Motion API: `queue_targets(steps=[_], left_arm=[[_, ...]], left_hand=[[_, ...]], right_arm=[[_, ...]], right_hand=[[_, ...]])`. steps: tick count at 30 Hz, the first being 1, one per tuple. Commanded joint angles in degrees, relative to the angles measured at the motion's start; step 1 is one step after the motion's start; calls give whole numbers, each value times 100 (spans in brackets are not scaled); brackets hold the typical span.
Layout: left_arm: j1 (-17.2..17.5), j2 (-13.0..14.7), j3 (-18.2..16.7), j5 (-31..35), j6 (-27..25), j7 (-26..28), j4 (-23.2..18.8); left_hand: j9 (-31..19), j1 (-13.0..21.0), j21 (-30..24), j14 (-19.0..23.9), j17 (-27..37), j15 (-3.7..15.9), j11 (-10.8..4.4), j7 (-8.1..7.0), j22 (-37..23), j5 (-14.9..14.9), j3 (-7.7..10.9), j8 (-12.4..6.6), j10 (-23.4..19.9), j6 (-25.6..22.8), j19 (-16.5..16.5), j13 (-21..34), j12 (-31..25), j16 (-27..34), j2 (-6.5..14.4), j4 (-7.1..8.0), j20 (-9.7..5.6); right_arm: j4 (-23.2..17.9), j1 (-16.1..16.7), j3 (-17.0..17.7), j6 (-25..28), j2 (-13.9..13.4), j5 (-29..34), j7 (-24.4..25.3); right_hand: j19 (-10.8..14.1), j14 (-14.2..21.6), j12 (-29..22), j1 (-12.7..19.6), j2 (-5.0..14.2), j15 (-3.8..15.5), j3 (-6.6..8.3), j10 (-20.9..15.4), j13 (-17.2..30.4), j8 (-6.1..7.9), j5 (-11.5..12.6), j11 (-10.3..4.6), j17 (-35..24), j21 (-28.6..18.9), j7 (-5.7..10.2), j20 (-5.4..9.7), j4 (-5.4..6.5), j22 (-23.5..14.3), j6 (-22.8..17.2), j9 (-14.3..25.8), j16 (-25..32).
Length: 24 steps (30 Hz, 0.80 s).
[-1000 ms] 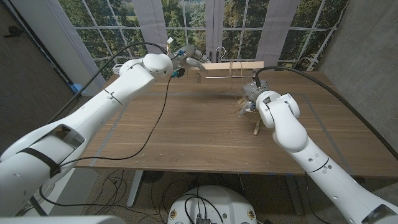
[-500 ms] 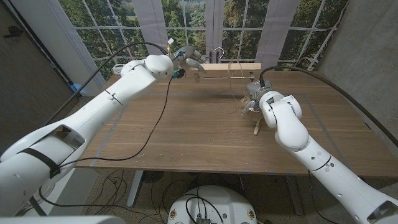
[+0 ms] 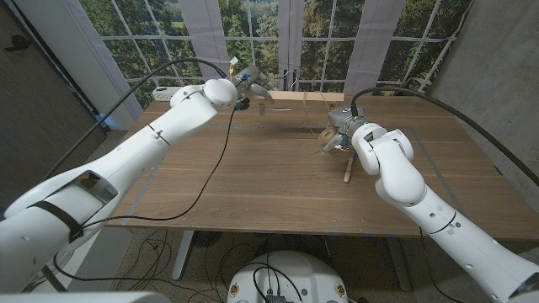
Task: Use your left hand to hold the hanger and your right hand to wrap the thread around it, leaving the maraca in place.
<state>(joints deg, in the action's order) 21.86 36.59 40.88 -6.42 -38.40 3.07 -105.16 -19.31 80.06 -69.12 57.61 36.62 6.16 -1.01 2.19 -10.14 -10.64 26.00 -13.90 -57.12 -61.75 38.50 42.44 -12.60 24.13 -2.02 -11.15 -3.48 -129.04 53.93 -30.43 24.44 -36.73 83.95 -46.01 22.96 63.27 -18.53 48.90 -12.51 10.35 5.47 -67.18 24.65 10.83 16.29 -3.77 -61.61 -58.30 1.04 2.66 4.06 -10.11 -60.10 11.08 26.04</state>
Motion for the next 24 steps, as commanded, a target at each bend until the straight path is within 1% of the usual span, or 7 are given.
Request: queue_targets(steps=[1, 9, 11, 14, 19, 21, 24], left_arm=[[29, -12, 123, 152, -358, 64, 12], [13, -4, 172, 124, -452, -26, 100], [10, -4, 232, 206, -584, 38, 92], [-14, 17, 250, 142, -621, -83, 142], [-113, 54, 466, 355, -873, -57, 96], [-183, 76, 562, 409, -969, -142, 102], [-226, 83, 624, 442, -1066, -200, 111]], left_hand=[[-1, 628, -66, 332, 7, 424, 37, 236, -6, -62, 207, 31, 9, -257, 70, -15, 17, 11, 663, 150, -769], [15, 614, -71, 342, 15, 414, 44, 239, -2, -85, 224, 65, 18, -230, 74, -34, 28, 16, 660, 148, -769], [19, 610, -72, 346, 5, 412, 53, 230, -1, -92, 230, 77, 29, -217, 74, -37, 31, 11, 659, 146, -768], [17, 602, -75, 347, 2, 411, 61, 218, 0, -99, 236, 86, 38, -203, 75, -42, 36, 9, 660, 149, -766], [-23, 590, -73, 334, -19, 418, 87, 199, 3, -112, 254, 96, 73, -134, 71, -63, 58, -11, 662, 149, -768], [-41, 580, -76, 312, -37, 416, 83, 197, 2, -114, 257, 103, 91, -98, 74, -65, 64, -30, 664, 153, -766], [-65, 566, -81, 319, -70, 420, 87, 190, 1, -116, 260, 103, 120, -70, 77, -69, 72, -47, 666, 157, -766]], right_arm=[[-70, -280, -216, -262, -79, -427, -85], [98, -543, -469, -394, -60, -517, -317], [156, -600, -531, -406, -52, -506, -369], [235, -687, -611, -409, -24, -491, -495], [372, -828, -710, -402, 28, -555, -702], [420, -877, -749, -384, 42, -554, -766], [470, -929, -776, -361, 54, -617, -817]], right_hand=[[69, 173, 26, 2251, 2211, 225, 22, -112, 5, 21, -56, -8, 32, -26, 260, 327, -52, -20, -308, 8, -5], [85, 181, 55, 2244, 2220, 219, 20, -93, -9, 13, -110, -11, 87, -31, 235, 309, -77, -19, -295, 13, -9], [87, 168, 64, 2236, 2224, 216, 21, -77, -9, 4, -124, -25, 90, -31, 229, 308, -77, -19, -272, 15, -12], [91, 148, 79, 2230, 2237, 218, 29, -66, -18, -3, -144, 6, 100, -32, 237, 306, -77, -19, -247, 18, -23], [145, 72, 177, 2213, 2272, 224, 65, 112, -36, -57, -207, 82, 252, -46, 247, 256, -89, -15, -10, 29, -122], [150, 44, 218, 2181, 2252, 209, 59, 171, -53, -52, -235, 87, 331, -44, 257, 234, -91, -12, 57, 34, -163], [155, -5, 248, 2143, 2237, 200, 53, 224, -58, -52, -260, 148, 370, -41, 241, 209, -82, -10, 123, 39, -194]])
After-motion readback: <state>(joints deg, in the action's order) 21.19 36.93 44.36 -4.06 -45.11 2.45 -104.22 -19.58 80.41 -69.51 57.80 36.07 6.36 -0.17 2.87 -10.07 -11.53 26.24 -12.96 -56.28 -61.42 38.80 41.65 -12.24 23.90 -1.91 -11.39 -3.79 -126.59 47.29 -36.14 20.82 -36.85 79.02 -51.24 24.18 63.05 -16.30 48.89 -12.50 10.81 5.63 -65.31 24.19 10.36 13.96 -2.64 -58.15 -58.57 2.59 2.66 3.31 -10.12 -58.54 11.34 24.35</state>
